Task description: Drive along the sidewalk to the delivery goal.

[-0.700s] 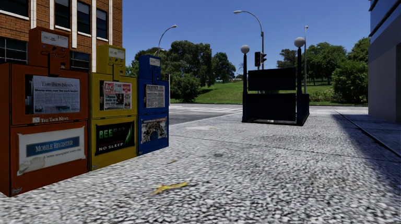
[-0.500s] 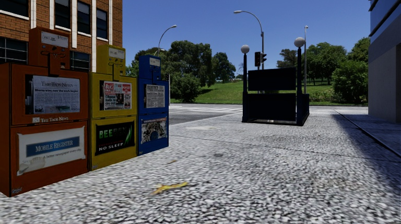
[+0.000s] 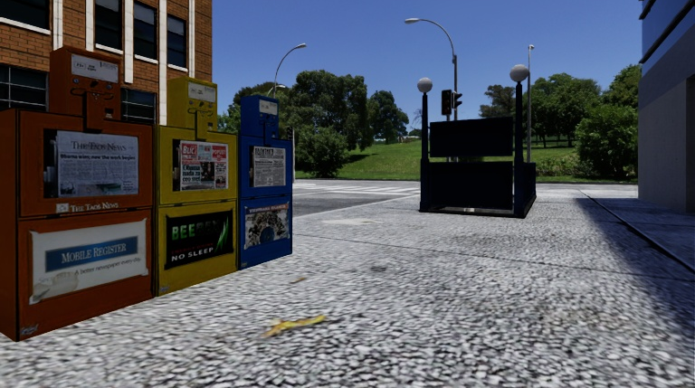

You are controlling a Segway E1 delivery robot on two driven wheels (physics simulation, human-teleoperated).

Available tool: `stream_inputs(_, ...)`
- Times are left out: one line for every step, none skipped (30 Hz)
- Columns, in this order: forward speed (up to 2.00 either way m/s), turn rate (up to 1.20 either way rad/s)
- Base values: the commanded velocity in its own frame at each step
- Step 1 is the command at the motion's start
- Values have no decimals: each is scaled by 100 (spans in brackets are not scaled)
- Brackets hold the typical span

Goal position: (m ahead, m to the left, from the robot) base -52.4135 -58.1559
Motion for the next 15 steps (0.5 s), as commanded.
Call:
stream_inputs(0, 0)
stream_inputs(0, 0)
stream_inputs(0, 0)
stream_inputs(0, 0)
stream_inputs(0, 0)
stream_inputs(0, 0)
stream_inputs(0, 0)
stream_inputs(0, 0)
stream_inputs(0, 0)
stream_inputs(0, -8)
stream_inputs(0, -29)
stream_inputs(0, -29)
stream_inputs(24, -54)
stream_inputs(33, -67)
stream_inputs(34, -70)
